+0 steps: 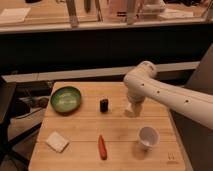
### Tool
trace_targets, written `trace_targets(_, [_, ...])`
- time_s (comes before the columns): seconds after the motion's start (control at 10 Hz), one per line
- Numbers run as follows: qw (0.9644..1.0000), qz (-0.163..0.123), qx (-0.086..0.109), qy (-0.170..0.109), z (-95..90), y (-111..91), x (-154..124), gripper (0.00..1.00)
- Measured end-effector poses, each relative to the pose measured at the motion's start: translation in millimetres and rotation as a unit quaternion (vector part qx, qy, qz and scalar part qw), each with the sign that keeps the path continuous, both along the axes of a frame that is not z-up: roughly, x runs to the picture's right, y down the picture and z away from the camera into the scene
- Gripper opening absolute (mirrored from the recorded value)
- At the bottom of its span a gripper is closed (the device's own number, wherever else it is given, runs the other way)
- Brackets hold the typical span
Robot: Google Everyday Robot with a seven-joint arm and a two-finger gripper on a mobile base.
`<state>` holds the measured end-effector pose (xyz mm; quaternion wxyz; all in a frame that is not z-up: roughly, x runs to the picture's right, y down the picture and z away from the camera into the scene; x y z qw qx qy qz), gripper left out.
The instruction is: Knock the eraser over
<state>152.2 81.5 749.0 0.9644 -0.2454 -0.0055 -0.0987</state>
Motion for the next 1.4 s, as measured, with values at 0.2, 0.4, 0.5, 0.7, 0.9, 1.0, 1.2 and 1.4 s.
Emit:
trace_targets(0.2, [0.9999,-0.01,0.002,-0.006,6.7,0,-11,0.8])
trace_targets(0.4, [0.9996,-0.023,0.005,-0.014,15.4,-1,-32,0.8])
trace_targets(0.5, [0.9995,-0.026,0.006,-0.015,17.6,-2,-35,0.8])
trace_targets(0.7, [0.9993,-0.031,0.008,-0.017,22.7,-1,-39,0.8])
trace_targets(0.9, [0.999,-0.039,0.01,-0.021,28.7,0,-49,0.8])
trace_targets(1.0, [0.9988,-0.042,0.01,-0.022,31.6,1,-51,0.8])
trace_targets(1.2, [0.9987,-0.045,0.01,-0.023,34.9,1,-54,0.8])
trace_targets(1.4, [0.9983,-0.051,0.011,-0.027,37.9,1,-60,0.8])
